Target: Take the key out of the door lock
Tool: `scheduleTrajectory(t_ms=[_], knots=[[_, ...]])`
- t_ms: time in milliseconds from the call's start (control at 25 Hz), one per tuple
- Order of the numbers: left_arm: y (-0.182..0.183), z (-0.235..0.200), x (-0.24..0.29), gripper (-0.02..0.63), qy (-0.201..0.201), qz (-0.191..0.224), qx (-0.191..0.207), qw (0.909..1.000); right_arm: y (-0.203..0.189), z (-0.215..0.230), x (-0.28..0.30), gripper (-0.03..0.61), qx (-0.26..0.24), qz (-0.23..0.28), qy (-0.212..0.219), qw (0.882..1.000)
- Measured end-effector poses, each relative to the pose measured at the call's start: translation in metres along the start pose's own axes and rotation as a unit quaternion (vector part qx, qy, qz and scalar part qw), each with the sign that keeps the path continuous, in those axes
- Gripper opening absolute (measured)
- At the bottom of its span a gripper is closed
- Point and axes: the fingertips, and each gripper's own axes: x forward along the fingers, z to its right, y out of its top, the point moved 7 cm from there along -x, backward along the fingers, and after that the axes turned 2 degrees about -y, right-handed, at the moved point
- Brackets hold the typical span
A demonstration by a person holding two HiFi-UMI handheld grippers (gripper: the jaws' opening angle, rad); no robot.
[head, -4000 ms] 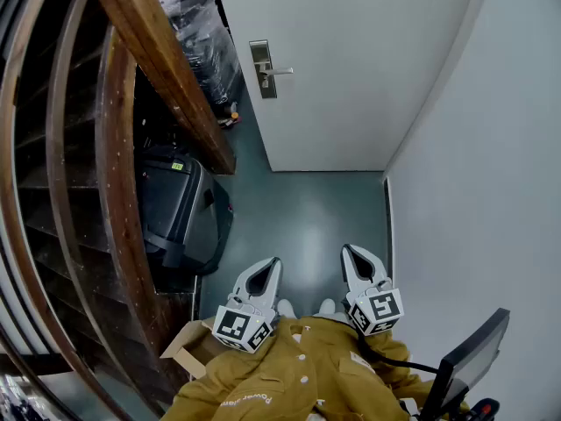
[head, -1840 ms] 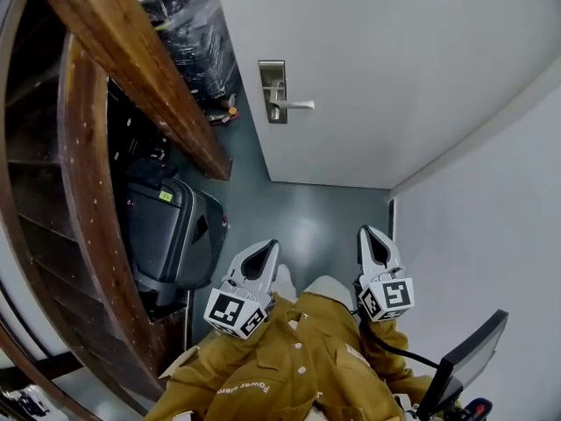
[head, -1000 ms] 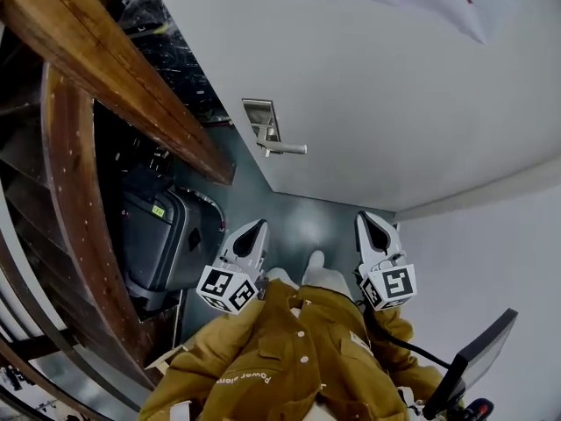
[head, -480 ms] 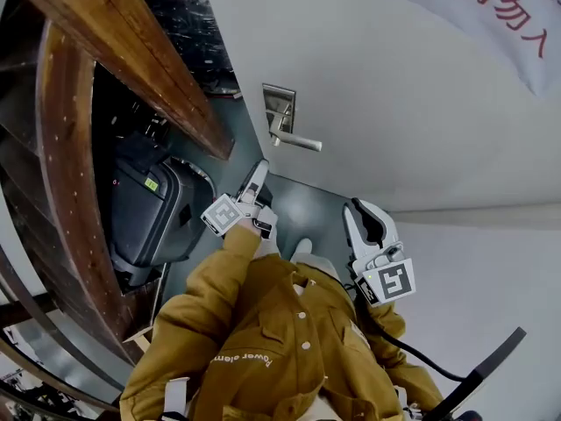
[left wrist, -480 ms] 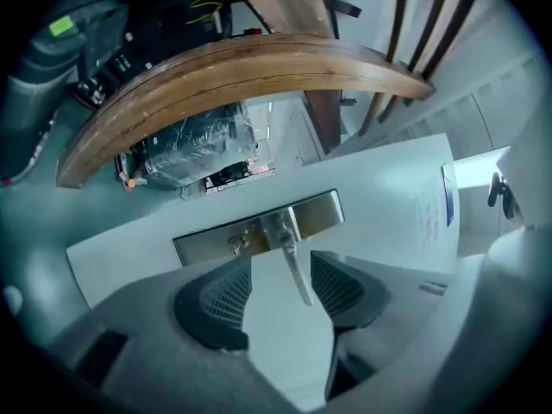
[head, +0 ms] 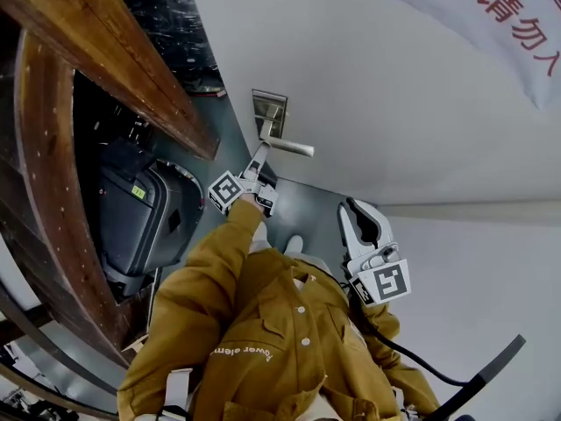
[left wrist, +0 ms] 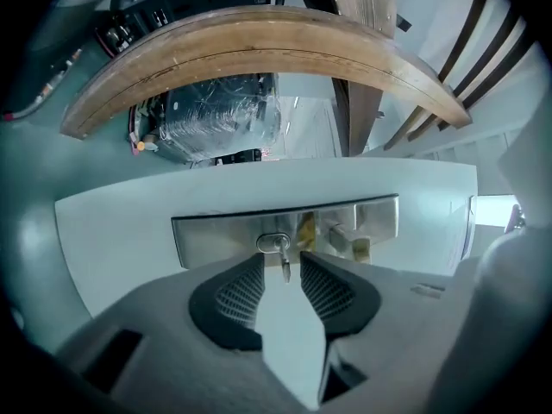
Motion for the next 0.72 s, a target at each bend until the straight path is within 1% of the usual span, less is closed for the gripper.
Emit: scheduleTrajectory(t_ms=[80, 120, 200, 240, 320, 400, 480, 640, 720], knots=[[0.0024, -0.0014, 0.0038, 0.09, 0.0, 0.004, 0.003, 1.0, -0.0003, 0.0007, 0.0014, 0.06, 0.001, -0.001, -0.003, 1.0], [0.0029, -0.0009, 0.0053, 0.087, -0.003, 0.003, 0.003, 1.0, -0.0004, 0.0007, 0.0019, 0.06, 0.001, -0.001, -0.005, 1.0], [0.0026, 0.0022, 0.0073, 0.045, -0.015, -0.001, -0.001, 0.9999, -0.0005, 0.0002, 0.0025, 0.06, 0.002, -0.002, -0.007, 1.0], [0.0034, 0.0014, 0.0067, 0.032, -0.011, -0.004, 0.002, 0.9999, -0.0004, -0.0001, 0.003, 0.06, 0.004, -0.001, -0.008, 1.0], [0.0044, -0.0002, 0.0061, 0.029, -0.005, -0.005, -0.001, 1.0, -0.0003, -0.0002, 0.0046, 0.06, 0.006, 0.0, -0.009, 1.0], [0.0021, 0.0034, 0.0093, 0.026, -0.018, -0.001, -0.023, 0.9996, -0.0009, 0.0002, 0.0062, 0.06, 0.008, 0.001, -0.008, 1.0], [0.0009, 0.0037, 0.0101, 0.026, -0.02, 0.003, -0.033, 0.9993, -0.0013, 0.0007, 0.0072, 0.06, 0.009, 0.002, -0.005, 1.0], [0.0019, -0.0031, 0.0021, 0.023, 0.017, 0.003, -0.023, 0.9996, -0.0012, 0.0003, 0.0088, 0.058, 0.01, 0.001, 0.0, 1.0], [0.0016, 0.0002, 0.0023, 0.023, 0.013, 0.008, -0.026, 0.9995, -0.0014, 0.0015, 0.0104, 0.057, 0.012, -0.001, 0.002, 1.0]])
